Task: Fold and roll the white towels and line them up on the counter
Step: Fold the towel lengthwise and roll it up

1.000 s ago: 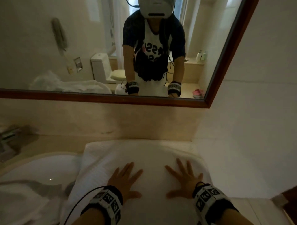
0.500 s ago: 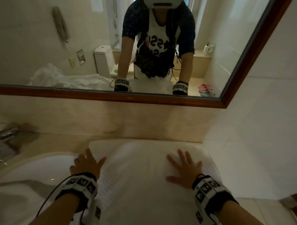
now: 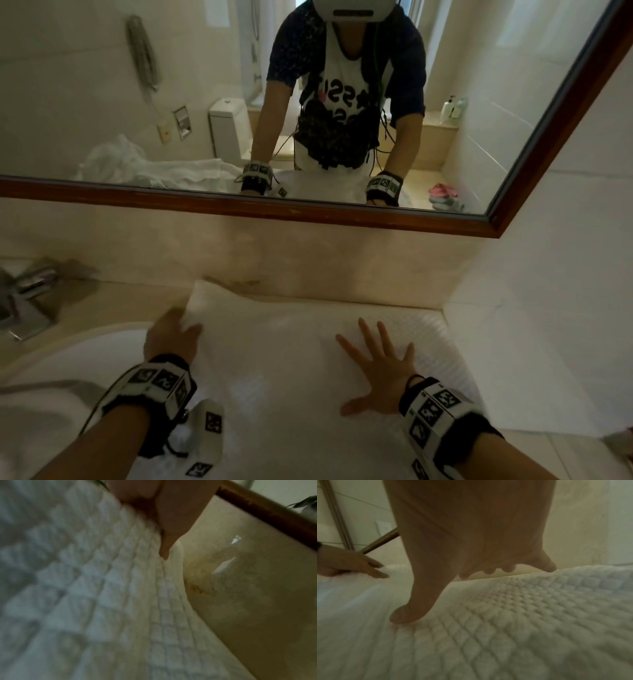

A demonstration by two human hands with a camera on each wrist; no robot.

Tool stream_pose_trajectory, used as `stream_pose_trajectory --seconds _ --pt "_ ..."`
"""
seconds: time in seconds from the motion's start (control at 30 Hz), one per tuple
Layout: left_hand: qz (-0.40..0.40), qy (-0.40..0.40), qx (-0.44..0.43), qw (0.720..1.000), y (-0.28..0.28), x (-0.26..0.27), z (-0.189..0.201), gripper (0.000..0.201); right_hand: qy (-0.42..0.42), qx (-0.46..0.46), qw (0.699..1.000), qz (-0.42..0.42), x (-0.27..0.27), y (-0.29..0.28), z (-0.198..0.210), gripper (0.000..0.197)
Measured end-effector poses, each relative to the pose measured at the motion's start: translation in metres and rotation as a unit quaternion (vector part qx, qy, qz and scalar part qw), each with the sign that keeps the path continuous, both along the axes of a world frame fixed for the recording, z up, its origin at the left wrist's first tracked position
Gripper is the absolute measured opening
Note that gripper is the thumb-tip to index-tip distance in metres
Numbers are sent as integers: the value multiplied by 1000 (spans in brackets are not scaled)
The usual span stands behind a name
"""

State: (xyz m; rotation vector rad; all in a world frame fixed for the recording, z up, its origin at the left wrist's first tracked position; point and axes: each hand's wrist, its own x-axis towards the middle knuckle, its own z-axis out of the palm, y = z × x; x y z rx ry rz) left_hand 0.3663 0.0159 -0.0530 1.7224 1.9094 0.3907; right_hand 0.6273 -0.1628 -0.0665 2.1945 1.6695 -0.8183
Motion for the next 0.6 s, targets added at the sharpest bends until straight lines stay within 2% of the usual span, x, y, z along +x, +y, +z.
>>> stream_pose_trajectory --seconds 0.1,0.2,0.27,0.33,0.4,0.5,0.6 --pt "-22 -24 85 996 10 6 32 38 9 -16 1000 -9 -10 5 0 116" --pt "-82 -10 153 985 8 14 58 32 20 -29 999 -21 -16 13 -7 122" --pt "-129 0 168 977 1 27 76 30 19 -26 999 -28 -17 19 -8 123" --pt "-184 1 143 972 -11 50 91 29 25 -22 999 -33 -18 21 -10 118" --pt "-253 -1 106 962 -29 79 102 28 40 -7 998 -45 -14 18 -8 110" --pt "-336 -31 87 937 -59 121 105 28 106 55 987 -108 -1 4 7 81" --pt "-347 -84 66 932 -79 164 100 35 201 126 958 -160 29 -16 19 55"
